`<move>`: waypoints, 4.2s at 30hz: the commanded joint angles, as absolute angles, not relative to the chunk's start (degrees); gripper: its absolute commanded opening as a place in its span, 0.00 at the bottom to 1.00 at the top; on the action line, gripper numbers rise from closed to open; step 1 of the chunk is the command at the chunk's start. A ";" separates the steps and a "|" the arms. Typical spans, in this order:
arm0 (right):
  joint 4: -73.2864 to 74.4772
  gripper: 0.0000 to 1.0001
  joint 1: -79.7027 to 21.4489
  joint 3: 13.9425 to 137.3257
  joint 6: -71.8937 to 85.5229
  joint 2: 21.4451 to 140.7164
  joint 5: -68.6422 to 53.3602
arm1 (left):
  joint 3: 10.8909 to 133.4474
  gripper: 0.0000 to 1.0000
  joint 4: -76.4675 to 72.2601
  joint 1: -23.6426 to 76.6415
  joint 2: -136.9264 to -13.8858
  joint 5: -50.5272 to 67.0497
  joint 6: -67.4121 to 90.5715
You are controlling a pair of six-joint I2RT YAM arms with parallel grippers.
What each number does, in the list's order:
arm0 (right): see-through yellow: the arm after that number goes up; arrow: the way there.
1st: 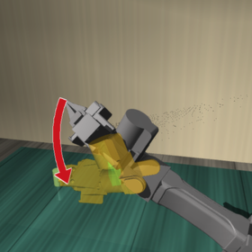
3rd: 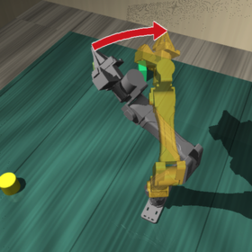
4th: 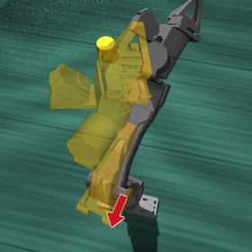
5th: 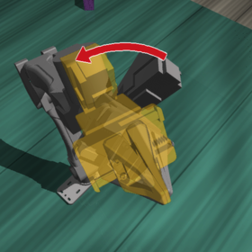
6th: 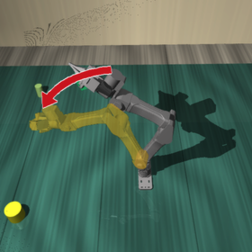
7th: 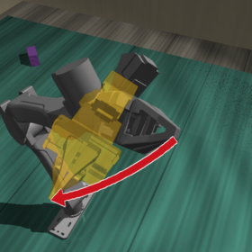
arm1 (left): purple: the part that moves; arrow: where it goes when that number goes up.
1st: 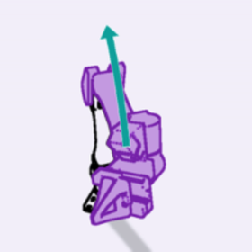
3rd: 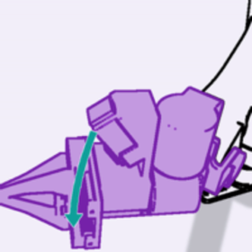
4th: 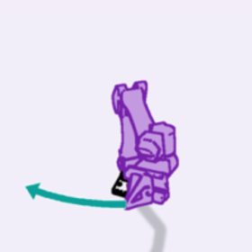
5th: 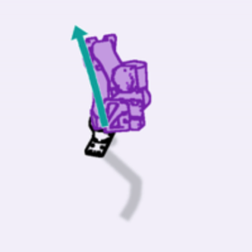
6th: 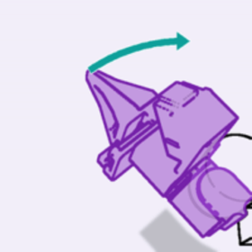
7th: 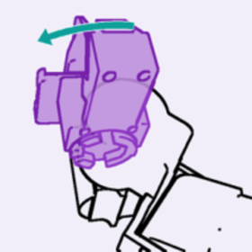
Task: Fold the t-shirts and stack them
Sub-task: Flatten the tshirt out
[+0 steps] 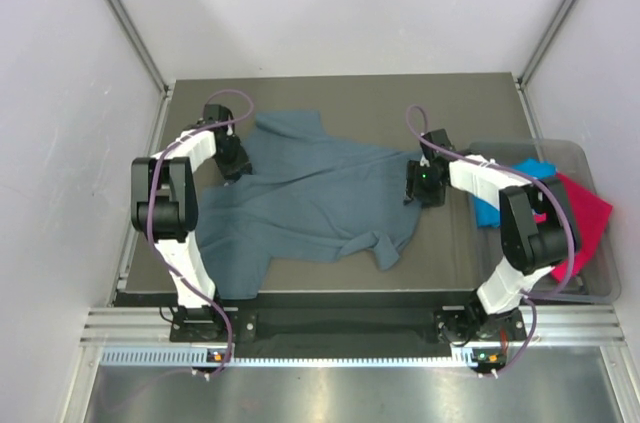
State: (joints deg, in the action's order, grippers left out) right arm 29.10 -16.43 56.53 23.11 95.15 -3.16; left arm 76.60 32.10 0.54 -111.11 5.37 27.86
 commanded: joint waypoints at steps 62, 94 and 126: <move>30.23 0.64 -21.48 48.69 20.57 78.05 -23.92 | 56.77 0.72 53.00 5.46 -63.45 -5.10 46.68; 27.95 0.55 -24.96 52.30 26.46 79.89 -18.81 | 34.98 0.63 55.64 -16.52 -63.54 -8.53 62.40; 28.83 0.51 -18.81 50.27 14.69 82.00 -16.60 | 36.21 0.00 50.45 -14.16 -58.19 -3.78 54.32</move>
State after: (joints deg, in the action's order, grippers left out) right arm 31.07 -18.94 47.18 19.57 80.44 -14.74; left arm 33.34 49.91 -15.64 -61.82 -3.97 57.69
